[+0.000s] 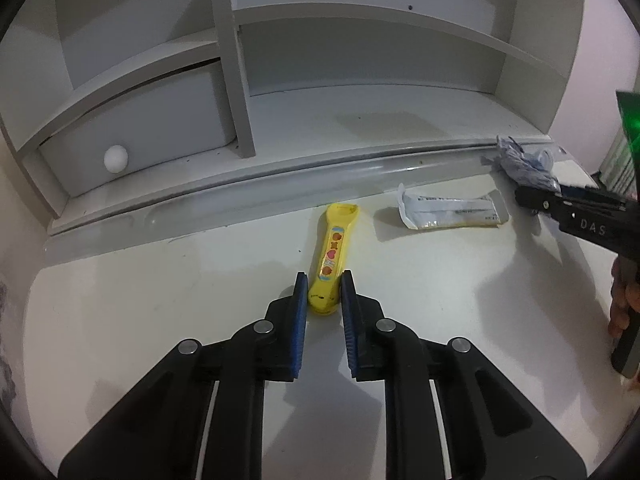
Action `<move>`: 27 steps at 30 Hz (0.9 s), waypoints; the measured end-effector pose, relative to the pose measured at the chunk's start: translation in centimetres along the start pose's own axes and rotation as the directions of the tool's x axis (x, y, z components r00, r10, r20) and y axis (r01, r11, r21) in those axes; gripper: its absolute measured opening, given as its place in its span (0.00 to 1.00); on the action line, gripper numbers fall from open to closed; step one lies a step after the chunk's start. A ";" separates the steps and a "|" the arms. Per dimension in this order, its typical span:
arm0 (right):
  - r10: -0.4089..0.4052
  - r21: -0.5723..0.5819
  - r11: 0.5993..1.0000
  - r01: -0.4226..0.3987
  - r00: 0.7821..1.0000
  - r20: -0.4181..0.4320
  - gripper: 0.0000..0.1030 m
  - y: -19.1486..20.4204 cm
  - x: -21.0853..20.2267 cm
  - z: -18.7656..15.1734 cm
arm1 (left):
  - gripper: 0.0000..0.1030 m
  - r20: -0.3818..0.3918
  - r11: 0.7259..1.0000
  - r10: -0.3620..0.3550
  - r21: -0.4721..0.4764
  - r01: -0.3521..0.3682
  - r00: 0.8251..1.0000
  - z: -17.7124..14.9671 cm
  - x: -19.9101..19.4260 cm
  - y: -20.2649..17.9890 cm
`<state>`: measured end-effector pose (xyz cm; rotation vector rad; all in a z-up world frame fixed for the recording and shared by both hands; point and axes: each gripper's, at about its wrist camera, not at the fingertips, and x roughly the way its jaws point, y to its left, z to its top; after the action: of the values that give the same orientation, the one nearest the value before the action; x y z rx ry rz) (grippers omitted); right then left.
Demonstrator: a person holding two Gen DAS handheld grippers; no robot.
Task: Collect trash
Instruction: 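Grasp the yellow toy with the left tool while the right grasps the crumpled paper, then carry the yellow toy and crumpled paper over the bin and release both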
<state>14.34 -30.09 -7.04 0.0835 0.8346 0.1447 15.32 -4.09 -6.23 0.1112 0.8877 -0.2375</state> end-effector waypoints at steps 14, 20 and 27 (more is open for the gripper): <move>0.056 -0.112 0.992 -0.049 0.997 0.053 0.30 0.2 -5.4 -3.4 | 0.15 0.042 0.994 -0.074 -0.075 0.077 0.996 -0.8 -2.3 -0.4; 0.089 -0.107 0.991 -0.082 0.994 0.061 0.30 -0.3 -6.0 -3.5 | 0.15 0.057 0.995 -0.078 -0.055 0.081 0.995 -0.1 -3.7 -1.7; 0.092 -0.120 0.990 -0.074 0.984 0.150 0.30 -3.1 -11.6 -4.5 | 0.15 0.093 0.988 -0.147 0.054 0.142 0.985 1.1 -6.3 -7.9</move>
<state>3.61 -34.97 -1.99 0.0212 0.6656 0.2608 10.39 -10.96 -0.63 0.0782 0.7945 -0.3963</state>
